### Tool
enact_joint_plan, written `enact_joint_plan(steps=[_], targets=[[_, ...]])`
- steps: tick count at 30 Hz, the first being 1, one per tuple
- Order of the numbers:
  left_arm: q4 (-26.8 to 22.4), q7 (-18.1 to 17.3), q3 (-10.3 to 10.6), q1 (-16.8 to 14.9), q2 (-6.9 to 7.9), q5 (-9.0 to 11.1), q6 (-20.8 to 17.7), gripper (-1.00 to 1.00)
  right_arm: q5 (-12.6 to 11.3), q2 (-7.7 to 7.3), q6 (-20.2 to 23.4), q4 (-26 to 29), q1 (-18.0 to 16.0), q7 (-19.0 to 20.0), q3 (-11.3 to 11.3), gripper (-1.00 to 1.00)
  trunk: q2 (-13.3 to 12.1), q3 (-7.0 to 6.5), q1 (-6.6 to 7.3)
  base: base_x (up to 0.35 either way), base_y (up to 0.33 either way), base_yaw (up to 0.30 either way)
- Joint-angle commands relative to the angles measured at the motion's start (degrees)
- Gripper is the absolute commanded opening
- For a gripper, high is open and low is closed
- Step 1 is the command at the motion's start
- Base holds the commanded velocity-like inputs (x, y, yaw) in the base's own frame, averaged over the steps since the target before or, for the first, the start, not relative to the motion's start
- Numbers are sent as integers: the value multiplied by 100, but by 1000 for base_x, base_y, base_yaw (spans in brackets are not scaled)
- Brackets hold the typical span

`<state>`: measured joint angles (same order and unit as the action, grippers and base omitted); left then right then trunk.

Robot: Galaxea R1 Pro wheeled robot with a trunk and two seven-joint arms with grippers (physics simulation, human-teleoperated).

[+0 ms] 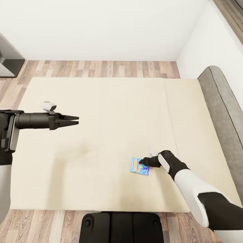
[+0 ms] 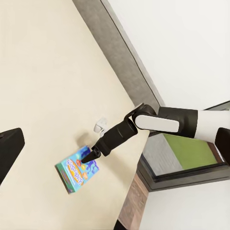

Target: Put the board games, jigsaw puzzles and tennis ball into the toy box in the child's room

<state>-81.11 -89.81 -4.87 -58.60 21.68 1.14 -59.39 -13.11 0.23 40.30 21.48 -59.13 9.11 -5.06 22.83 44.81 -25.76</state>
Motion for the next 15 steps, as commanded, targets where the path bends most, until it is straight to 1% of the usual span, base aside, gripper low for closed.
enact_joint_plan(steps=[1,15], targets=[[-1,-19,2,-2,3,0,-61,100,-51,-5,21,5,-3,-15,-40,100,9,15,-3,0,0,0],[-1,-19,4,-2,3,0,-61,100,-51,7,22,5,-2,-15,-39,100,9,144,-3,0,0,0]])
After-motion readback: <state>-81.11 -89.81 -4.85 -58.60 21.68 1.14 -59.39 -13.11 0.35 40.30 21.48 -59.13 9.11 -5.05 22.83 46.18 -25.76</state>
